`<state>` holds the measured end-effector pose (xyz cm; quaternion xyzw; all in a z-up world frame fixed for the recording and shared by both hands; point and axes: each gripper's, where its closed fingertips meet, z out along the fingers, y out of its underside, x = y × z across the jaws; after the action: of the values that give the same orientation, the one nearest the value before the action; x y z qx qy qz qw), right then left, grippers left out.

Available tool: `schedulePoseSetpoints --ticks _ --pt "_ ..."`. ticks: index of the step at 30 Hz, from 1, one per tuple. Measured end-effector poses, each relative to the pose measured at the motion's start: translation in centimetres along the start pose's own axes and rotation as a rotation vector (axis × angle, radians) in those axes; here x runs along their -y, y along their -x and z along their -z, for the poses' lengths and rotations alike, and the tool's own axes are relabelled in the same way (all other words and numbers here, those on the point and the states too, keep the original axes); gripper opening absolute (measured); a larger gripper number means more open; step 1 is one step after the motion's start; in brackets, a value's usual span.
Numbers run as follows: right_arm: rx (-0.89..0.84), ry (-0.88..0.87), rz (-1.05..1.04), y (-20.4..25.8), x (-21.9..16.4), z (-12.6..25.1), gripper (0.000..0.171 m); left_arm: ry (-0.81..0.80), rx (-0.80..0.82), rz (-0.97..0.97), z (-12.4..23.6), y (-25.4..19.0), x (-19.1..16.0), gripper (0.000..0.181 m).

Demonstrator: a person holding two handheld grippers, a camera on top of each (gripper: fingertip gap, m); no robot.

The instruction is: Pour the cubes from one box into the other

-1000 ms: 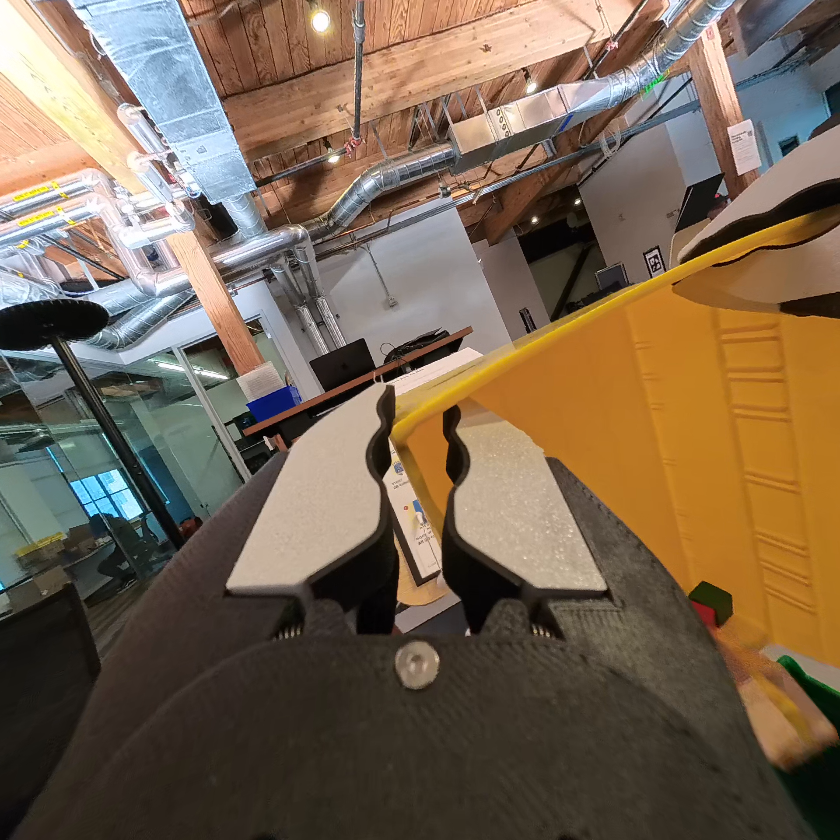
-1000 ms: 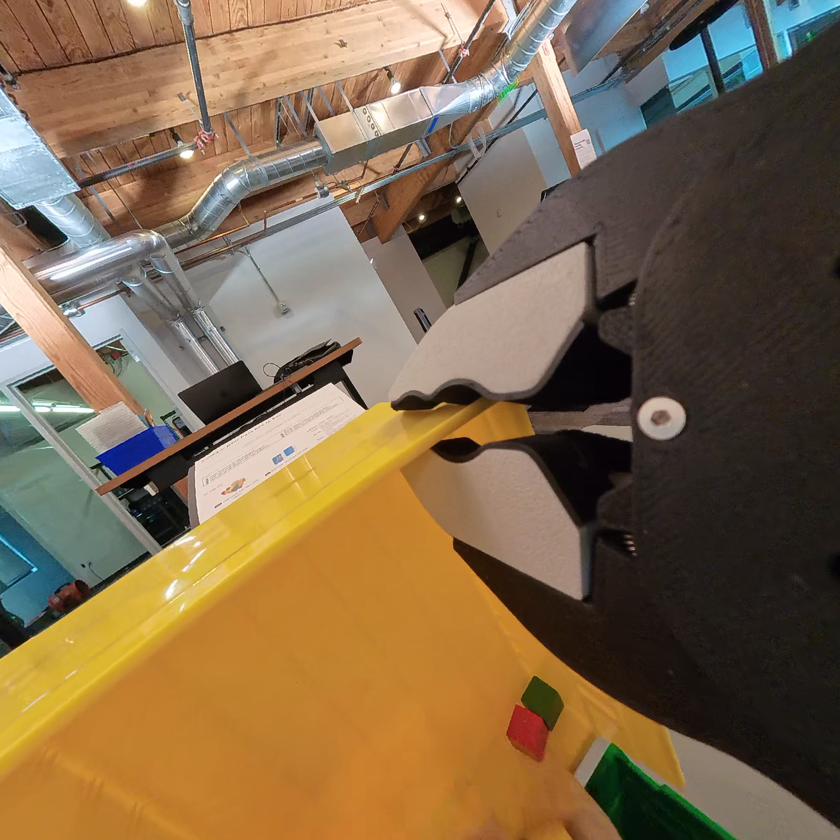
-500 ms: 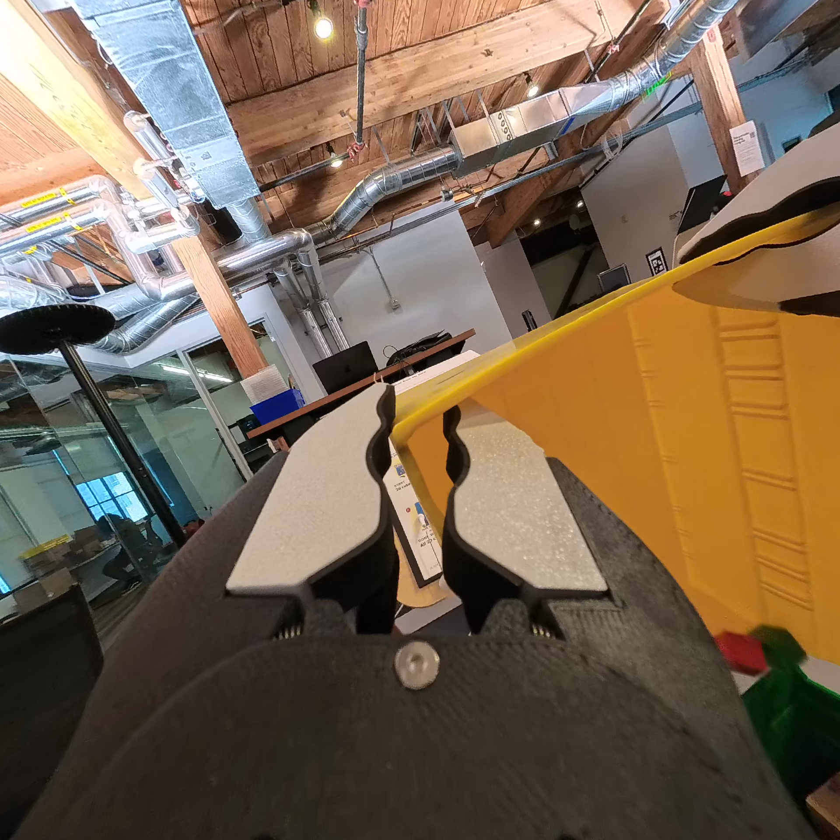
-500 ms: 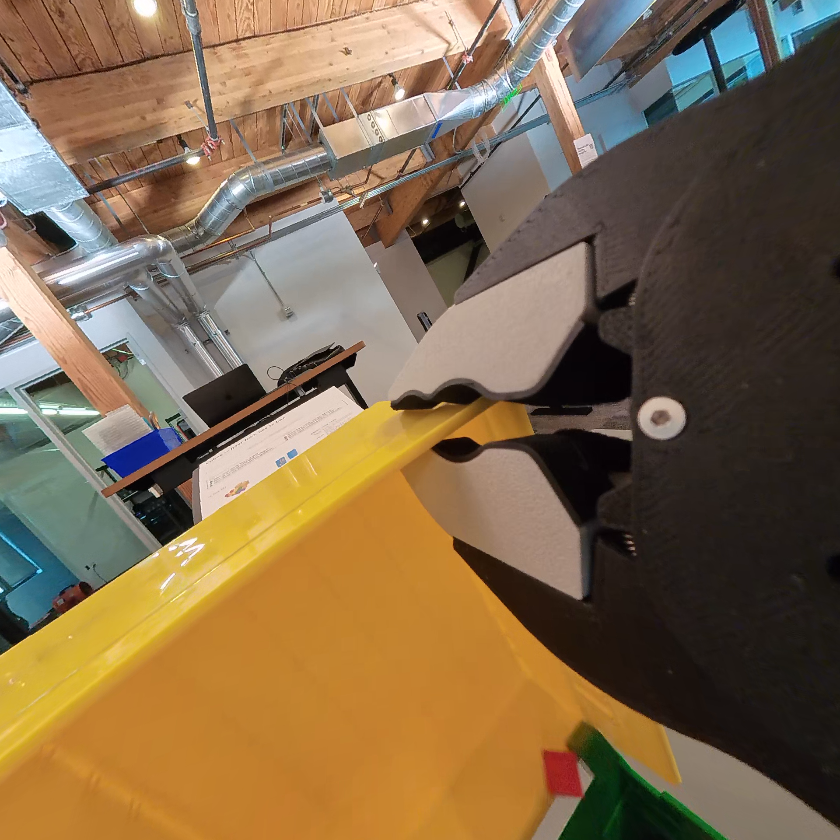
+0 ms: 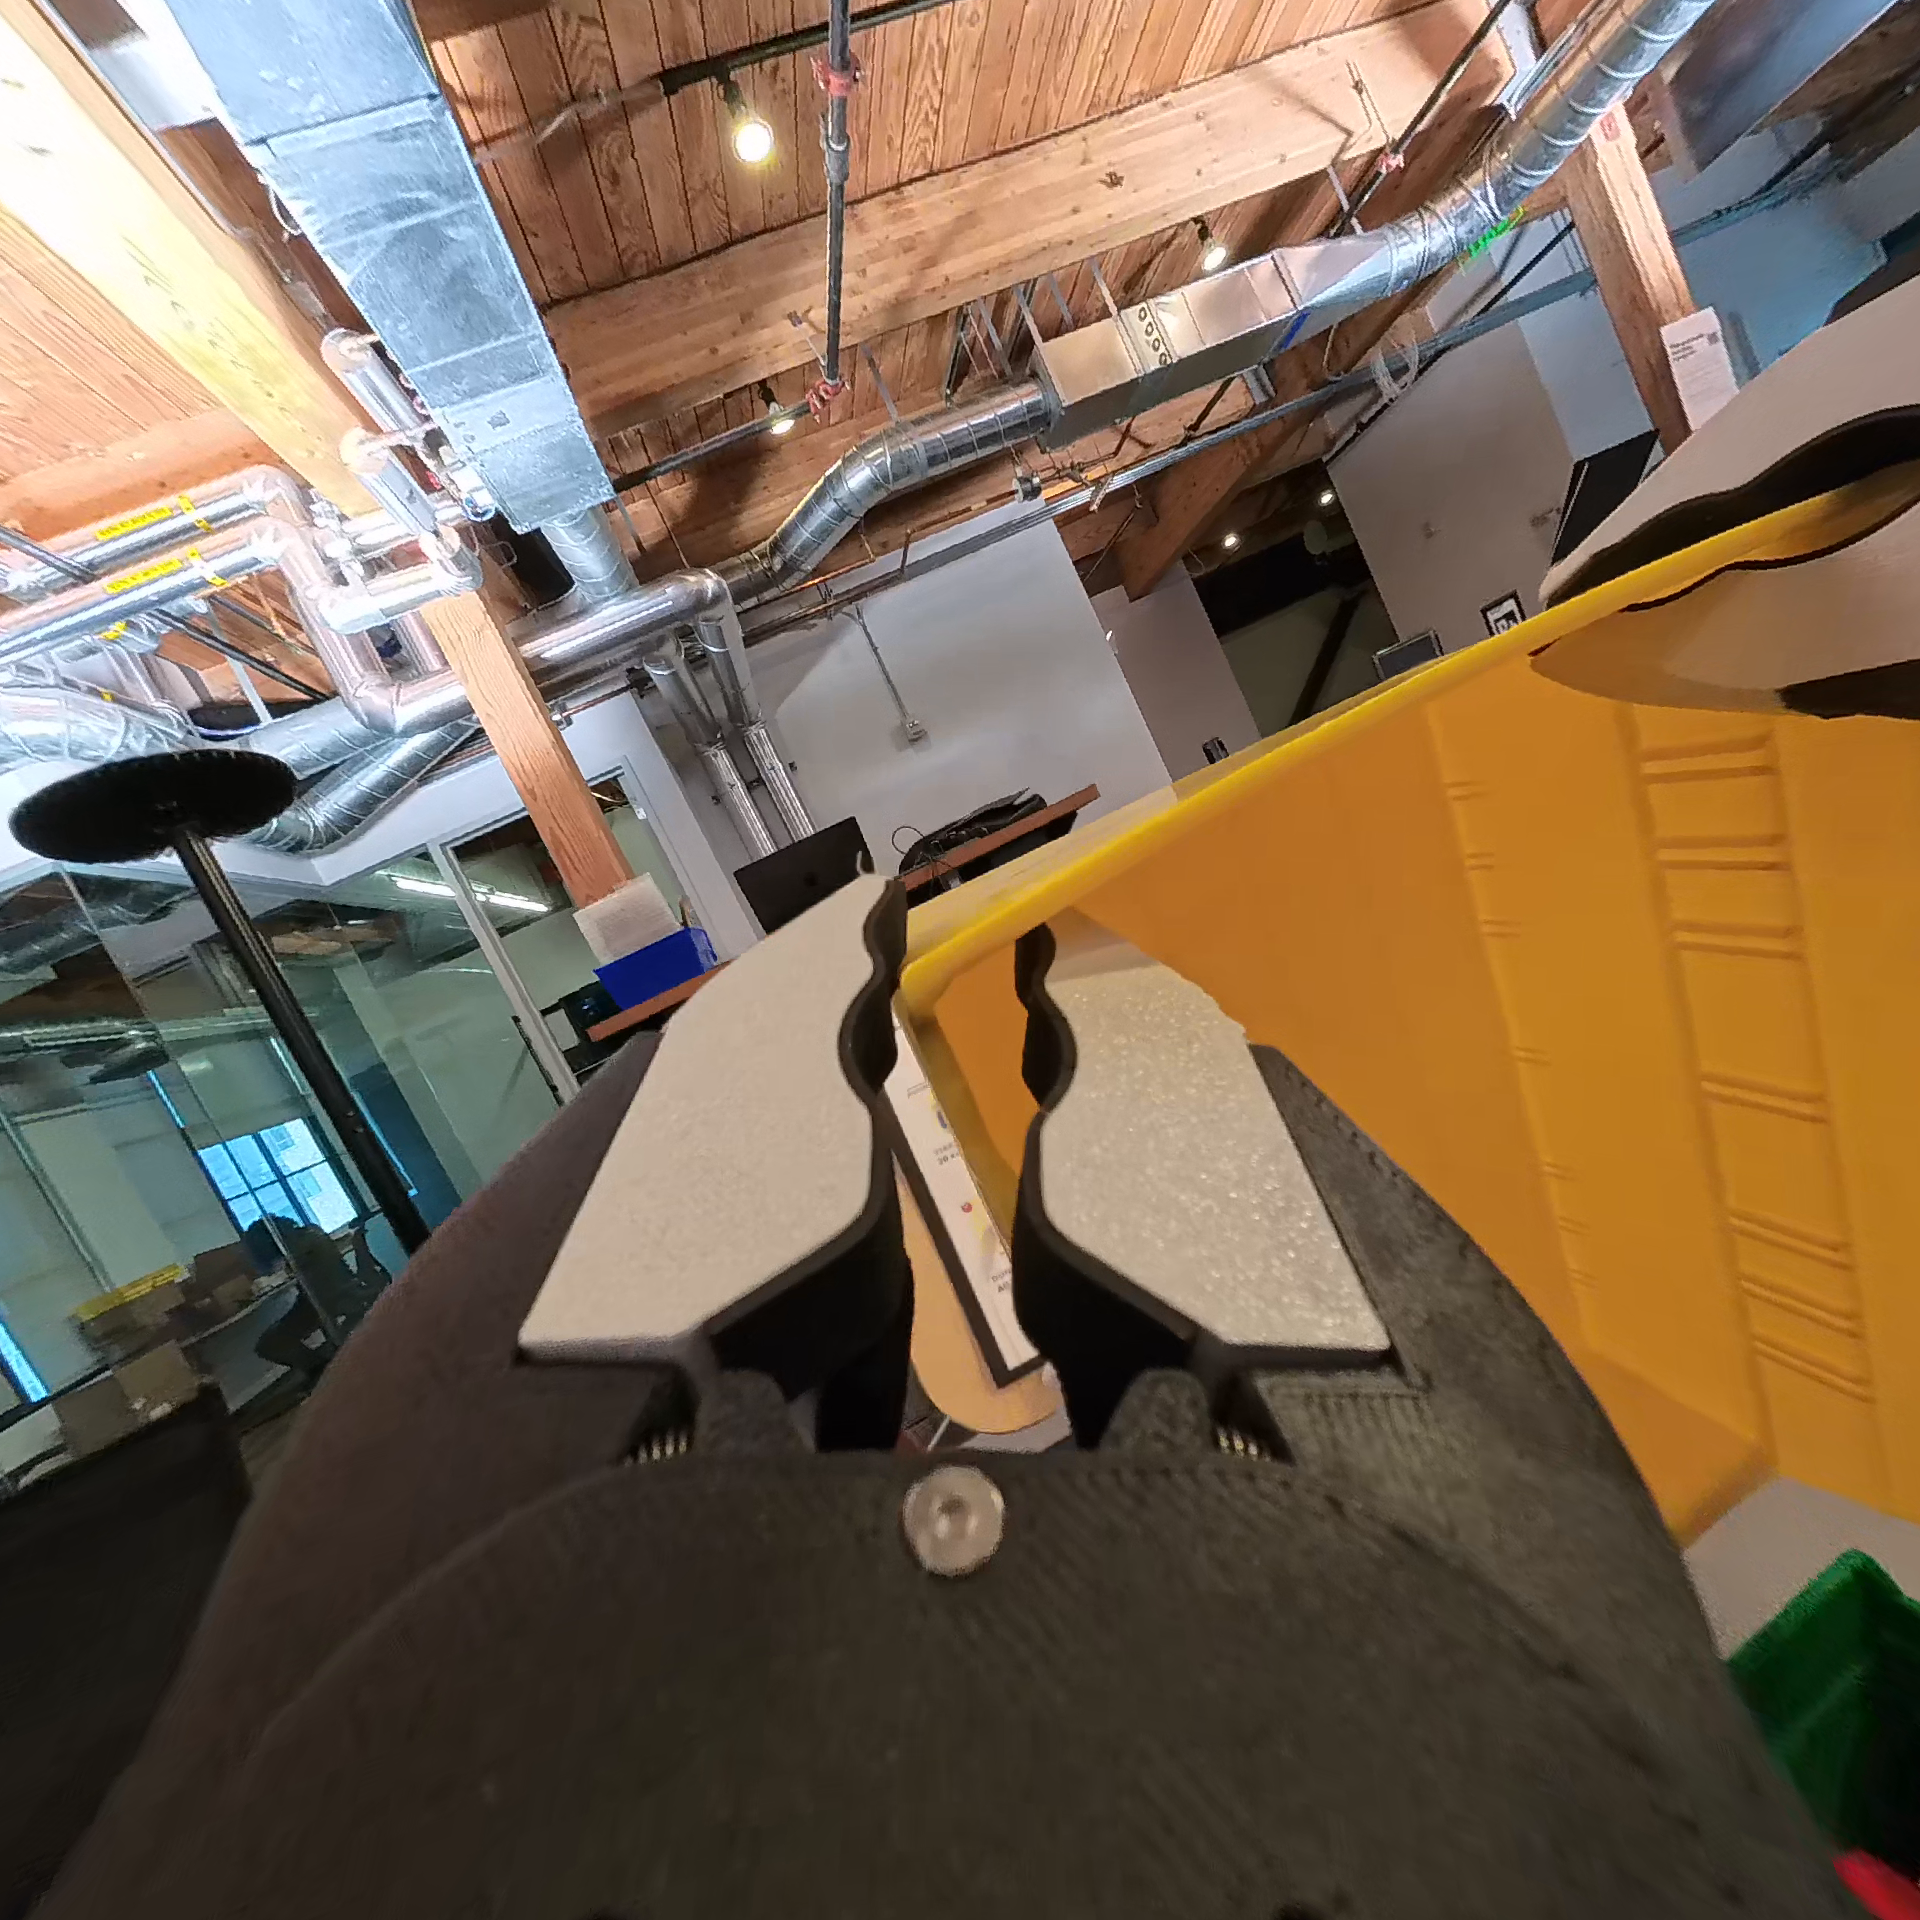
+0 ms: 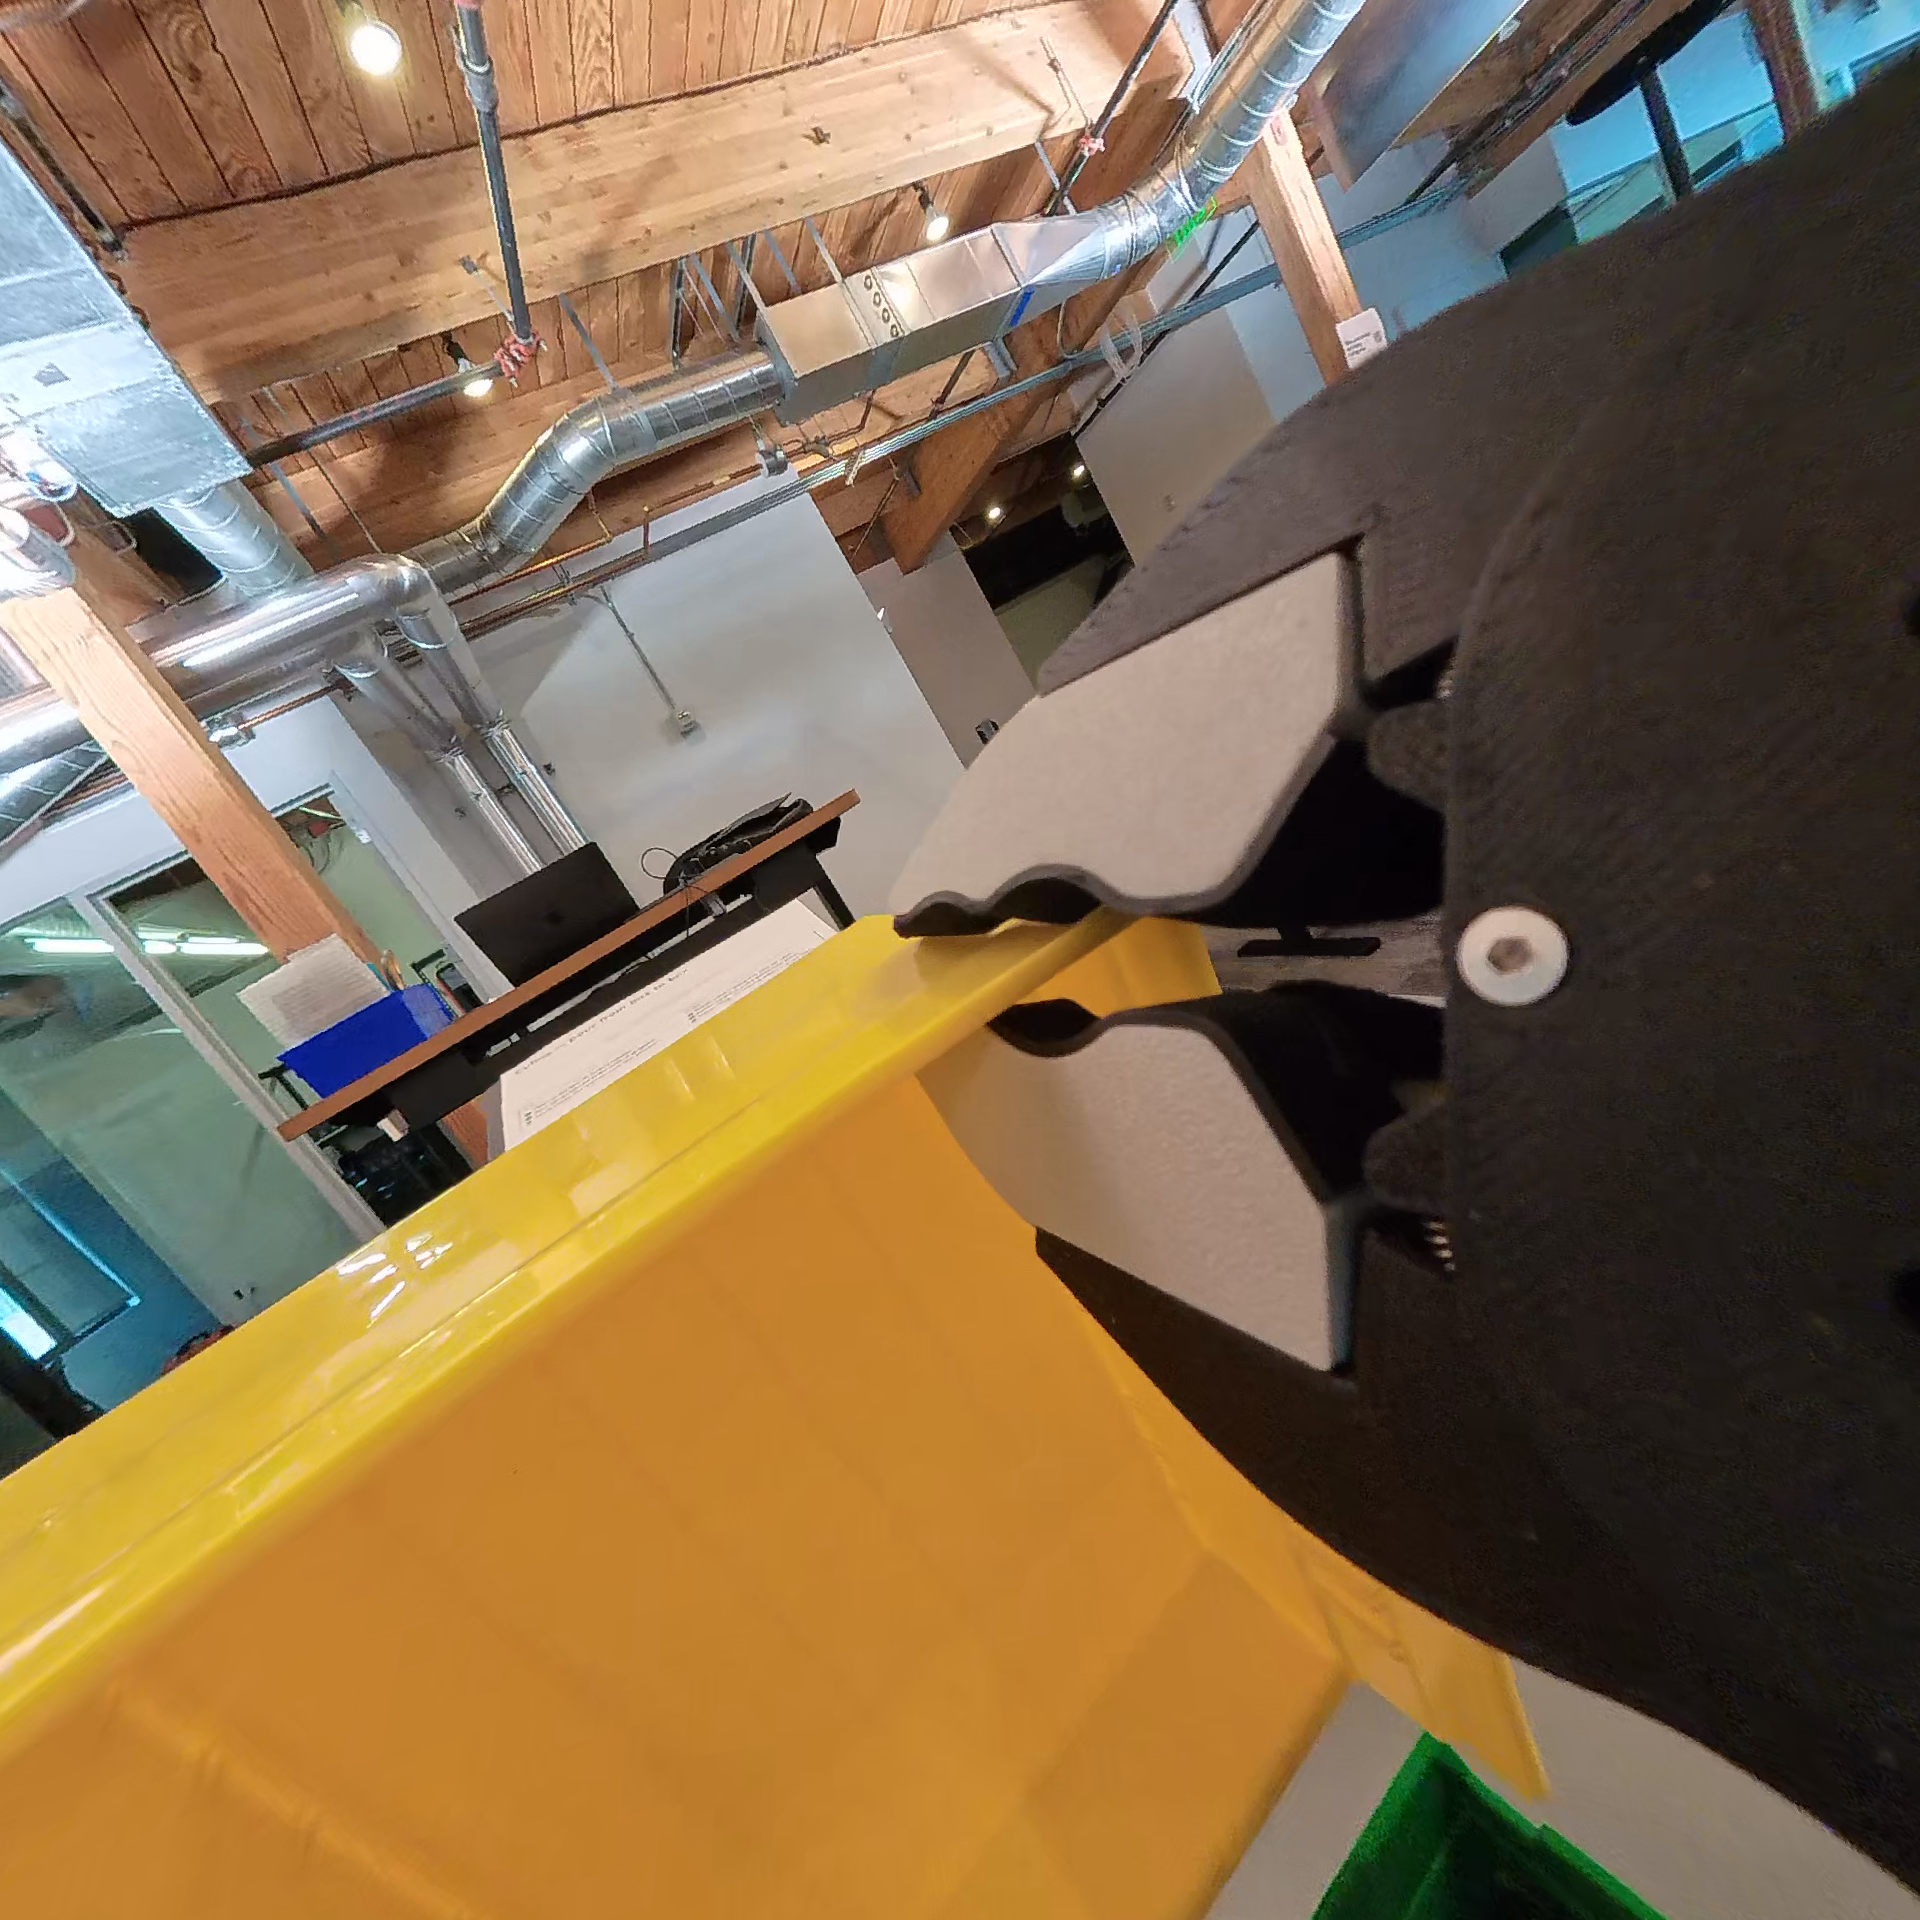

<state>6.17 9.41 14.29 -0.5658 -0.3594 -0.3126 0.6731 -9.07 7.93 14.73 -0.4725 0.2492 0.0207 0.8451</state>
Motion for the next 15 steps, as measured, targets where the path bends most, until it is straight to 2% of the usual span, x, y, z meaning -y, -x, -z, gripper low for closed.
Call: schedulePoseSetpoints --ticks 6,10,12,15 --pt "0.051 -0.014 -0.018 -0.9 2.6 -0.2 0.005 0.004 0.005 -0.034 -0.2 2.4 2.1 0.020" --pt "0.177 -0.094 -0.084 -0.3 5.8 -0.6 0.007 0.069 -0.029 -0.002 0.1 5.5 2.8 0.019" --pt "0.261 -0.132 -0.101 0.9 7.4 -1.2 0.007 0.149 -0.040 -0.006 0.4 7.4 2.1 0.019" --pt "0.406 -0.136 -0.177 2.9 8.9 -2.0 0.023 0.265 -0.059 0.034 1.0 9.9 -0.2 0.019"
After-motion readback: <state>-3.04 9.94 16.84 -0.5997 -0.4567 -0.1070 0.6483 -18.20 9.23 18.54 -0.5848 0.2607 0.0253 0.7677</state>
